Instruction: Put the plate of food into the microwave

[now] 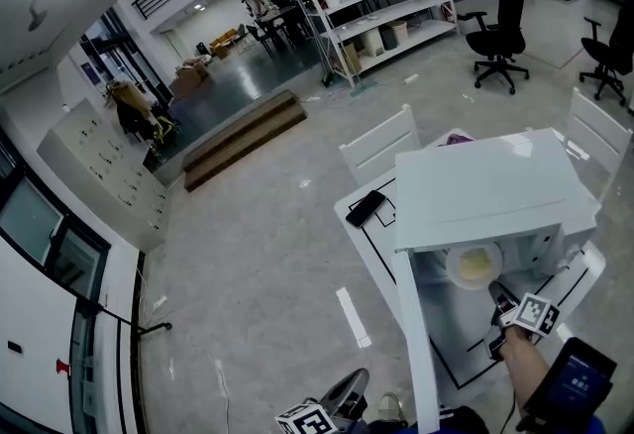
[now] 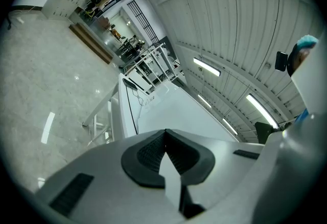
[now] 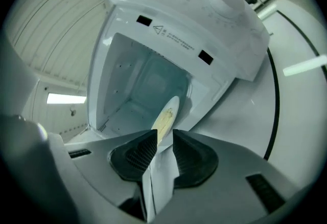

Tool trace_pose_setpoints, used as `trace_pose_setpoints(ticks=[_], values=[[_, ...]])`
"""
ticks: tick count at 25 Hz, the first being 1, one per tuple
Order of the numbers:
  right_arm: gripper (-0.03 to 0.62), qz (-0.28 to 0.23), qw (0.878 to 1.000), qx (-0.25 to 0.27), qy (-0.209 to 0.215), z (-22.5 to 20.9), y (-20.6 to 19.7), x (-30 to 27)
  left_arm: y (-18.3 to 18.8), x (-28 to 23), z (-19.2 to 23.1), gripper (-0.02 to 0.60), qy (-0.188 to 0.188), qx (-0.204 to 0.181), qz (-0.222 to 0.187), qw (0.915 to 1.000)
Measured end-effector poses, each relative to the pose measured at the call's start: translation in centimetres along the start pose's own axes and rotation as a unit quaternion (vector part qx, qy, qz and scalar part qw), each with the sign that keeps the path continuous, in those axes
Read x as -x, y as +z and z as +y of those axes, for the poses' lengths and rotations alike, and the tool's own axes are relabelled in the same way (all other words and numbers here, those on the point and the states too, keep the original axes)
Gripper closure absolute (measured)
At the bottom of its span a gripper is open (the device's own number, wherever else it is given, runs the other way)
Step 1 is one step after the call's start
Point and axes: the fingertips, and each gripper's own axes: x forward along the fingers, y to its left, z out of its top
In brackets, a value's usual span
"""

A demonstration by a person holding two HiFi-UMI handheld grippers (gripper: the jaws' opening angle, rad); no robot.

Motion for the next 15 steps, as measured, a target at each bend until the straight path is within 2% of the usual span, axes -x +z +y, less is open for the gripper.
trace_pose_setpoints(ticks=[3, 8, 11, 15], values=[[0.508, 0.026, 0.994, 0.105, -0.011, 0.6, -0.2, 0.1, 0.0, -0.1, -0.2, 0.575, -0.002, 0.001, -0.001, 1.0], [0.508, 0.067, 0.966, 0.249, -0.021, 1.7, -1.1, -0.1, 0.1, -0.1, -0.3, 0.575, -0.003, 0.001, -0.003, 1.0], [0.508, 0.084, 0.948, 0.306, -0.035, 1.8, -1.6, -0.4, 0.1, 0.0, -0.4, 0.575, -0.001, 0.002, -0.003, 1.0], [0.508, 0.095, 0.933, 0.344, -0.044, 2.0, -1.9, -0.9, 0.3, 0.1, -0.6, 0.575, 0.003, 0.003, -0.008, 1.0]])
